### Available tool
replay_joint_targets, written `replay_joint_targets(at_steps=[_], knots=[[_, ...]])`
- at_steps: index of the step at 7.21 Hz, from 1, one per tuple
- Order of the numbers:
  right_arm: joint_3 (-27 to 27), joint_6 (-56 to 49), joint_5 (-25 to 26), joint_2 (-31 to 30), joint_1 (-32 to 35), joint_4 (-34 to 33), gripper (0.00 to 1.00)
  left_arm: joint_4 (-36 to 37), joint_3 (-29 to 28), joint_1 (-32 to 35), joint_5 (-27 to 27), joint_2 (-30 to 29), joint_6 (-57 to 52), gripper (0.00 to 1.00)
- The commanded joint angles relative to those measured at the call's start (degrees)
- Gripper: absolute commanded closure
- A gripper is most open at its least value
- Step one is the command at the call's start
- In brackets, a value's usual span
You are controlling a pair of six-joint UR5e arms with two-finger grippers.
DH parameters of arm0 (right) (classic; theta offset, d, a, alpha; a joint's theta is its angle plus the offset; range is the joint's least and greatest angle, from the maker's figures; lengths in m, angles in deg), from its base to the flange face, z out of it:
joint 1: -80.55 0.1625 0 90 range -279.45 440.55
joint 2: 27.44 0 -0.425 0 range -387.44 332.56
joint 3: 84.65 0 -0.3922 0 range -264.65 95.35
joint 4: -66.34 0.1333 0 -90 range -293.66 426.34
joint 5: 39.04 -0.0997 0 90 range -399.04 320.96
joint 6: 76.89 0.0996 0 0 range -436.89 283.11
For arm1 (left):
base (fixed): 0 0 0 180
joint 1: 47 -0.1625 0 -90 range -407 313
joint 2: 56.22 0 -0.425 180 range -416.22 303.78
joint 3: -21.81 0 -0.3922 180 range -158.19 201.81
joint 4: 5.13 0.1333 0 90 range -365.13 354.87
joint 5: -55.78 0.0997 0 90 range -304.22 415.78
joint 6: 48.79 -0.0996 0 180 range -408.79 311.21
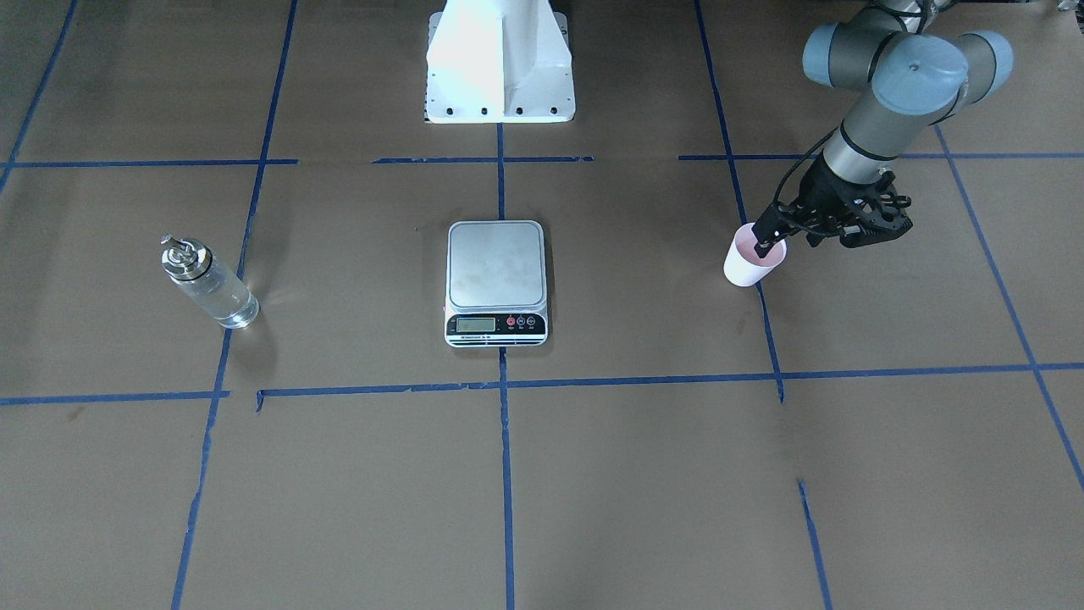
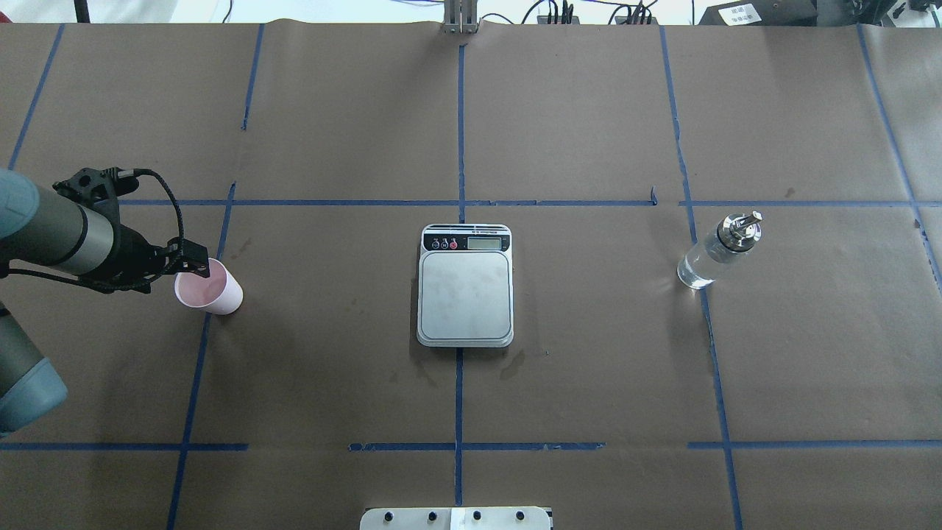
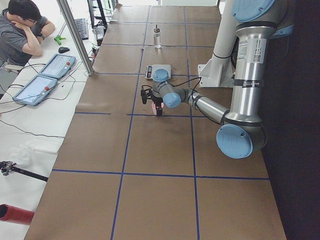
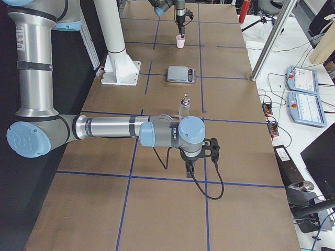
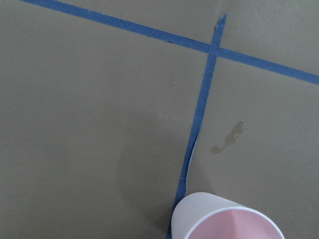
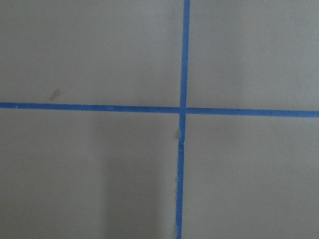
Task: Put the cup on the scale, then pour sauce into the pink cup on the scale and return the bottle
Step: 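Reach the left gripper to the pink paper cup and grasp it, then carry the pink cup with the left gripper onto the scale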
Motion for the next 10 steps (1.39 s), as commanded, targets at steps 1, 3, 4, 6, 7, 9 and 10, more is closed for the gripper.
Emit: replay_joint_targets(at_steps=[1,3,4,6,7,9,10], knots=[[-0.01,0.0,-0.1,0.06,-0.09,0.0,0.0,0.0,-0.29,-0.66,0.02,-0.12,0.0,0.08],[-0.09,0.0,-0.19,0.06,0.0,0.0,0.0,0.0,-0.29,-0.93,0.02,-0.12,0.0,0.29],[-0.09,0.0,-0.19,0.06,0.0,0.0,0.0,0.0,-0.29,-1.28,0.03,-0.12,0.0,0.54],[-0.09,0.0,-0.19,0.06,0.0,-0.09,0.0,0.0,-0.47,-2.07,0.03,-0.12,0.0,0.82],[-0.09,0.0,-0.19,0.06,0.0,-0.09,0.0,0.0,-0.12,-2.25,0.03,-0.12,0.0,0.98],[-0.01,0.0,-0.28,0.06,0.0,0.0,0.0,0.87,2.85,-1.38,-0.15,0.06,0.35,1.0],[0.08,0.0,-0.28,0.15,0.0,0.0,0.0,5.06,6.44,-1.11,-0.15,-0.29,0.35,1.0]])
